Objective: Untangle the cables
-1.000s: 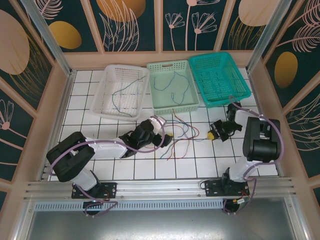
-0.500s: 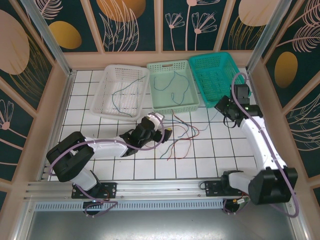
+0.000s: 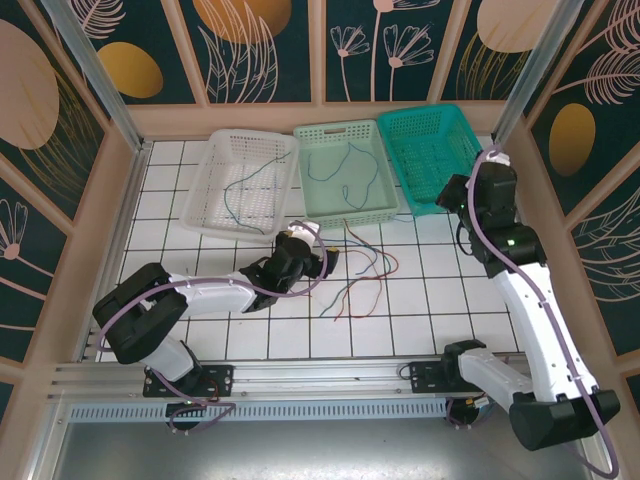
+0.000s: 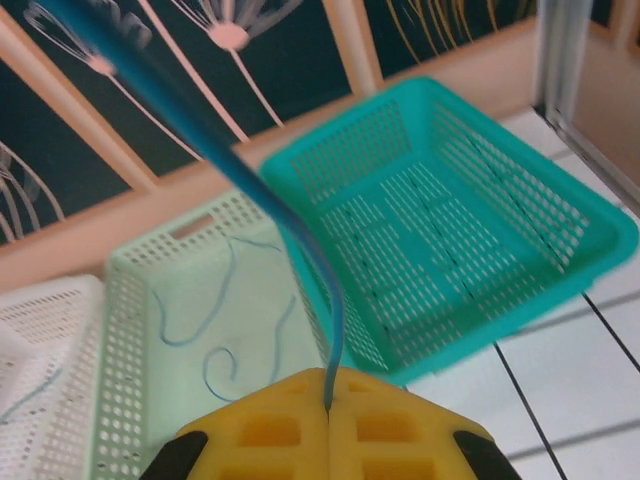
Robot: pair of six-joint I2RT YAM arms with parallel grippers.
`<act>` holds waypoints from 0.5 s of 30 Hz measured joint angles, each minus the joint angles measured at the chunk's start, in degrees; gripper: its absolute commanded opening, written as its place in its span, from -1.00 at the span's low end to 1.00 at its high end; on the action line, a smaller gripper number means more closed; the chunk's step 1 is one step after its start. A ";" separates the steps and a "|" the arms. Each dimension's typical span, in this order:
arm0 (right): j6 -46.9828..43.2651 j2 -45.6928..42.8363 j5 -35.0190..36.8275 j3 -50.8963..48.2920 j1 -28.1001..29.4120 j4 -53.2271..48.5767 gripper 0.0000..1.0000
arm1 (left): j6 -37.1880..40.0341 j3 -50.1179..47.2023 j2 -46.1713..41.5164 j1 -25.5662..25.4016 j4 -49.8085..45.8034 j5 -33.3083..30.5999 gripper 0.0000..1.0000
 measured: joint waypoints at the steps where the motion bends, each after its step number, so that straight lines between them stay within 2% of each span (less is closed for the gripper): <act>1: -0.39 1.03 -1.33 0.57 0.00 0.92 -1.00 | -0.22 0.00 0.00 0.00 0.00 -0.57 0.98; 8: -2.67 14.56 -12.81 3.61 0.24 10.08 -1.00 | -1.09 -0.33 -1.49 0.00 0.13 -2.32 0.98; 15: -8.61 29.94 -19.50 13.94 3.13 10.88 -1.00 | -2.36 -2.75 -4.52 0.00 0.96 -3.39 0.98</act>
